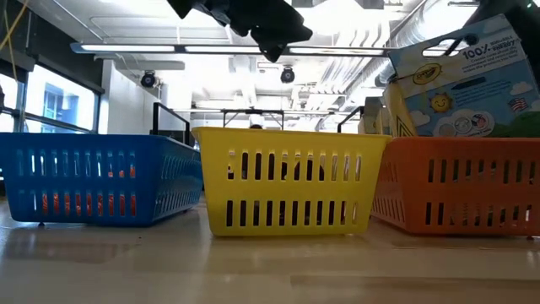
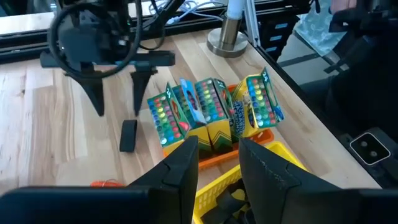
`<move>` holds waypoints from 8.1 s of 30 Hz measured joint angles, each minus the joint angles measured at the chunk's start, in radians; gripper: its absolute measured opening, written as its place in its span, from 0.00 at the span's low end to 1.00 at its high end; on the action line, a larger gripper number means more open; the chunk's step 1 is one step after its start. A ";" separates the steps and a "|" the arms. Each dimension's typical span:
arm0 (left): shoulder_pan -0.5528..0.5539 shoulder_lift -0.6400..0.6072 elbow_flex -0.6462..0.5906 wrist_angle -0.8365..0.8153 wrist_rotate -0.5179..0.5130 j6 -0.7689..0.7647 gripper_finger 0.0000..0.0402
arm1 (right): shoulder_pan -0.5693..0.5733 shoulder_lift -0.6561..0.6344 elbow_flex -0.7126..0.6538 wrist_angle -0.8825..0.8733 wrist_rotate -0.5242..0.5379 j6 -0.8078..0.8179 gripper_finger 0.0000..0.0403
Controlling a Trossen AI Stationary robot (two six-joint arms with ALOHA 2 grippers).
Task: Pick & Place Office Desk Supplies
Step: Put the black rubber band into the yellow basket, then put the orange spring keychain into the blue basket
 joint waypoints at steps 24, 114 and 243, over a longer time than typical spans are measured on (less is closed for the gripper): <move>0.000 0.001 0.000 0.002 -0.003 -0.052 0.28 | -0.015 0.220 0.002 0.228 -0.021 -0.225 0.56; -0.101 -0.272 -0.047 -0.416 -0.341 -0.276 0.28 | 0.013 0.705 0.961 -0.113 -0.293 -0.487 0.15; 0.106 0.431 -0.224 0.756 -0.198 0.078 0.71 | 0.351 0.565 0.994 -0.673 0.513 0.226 0.45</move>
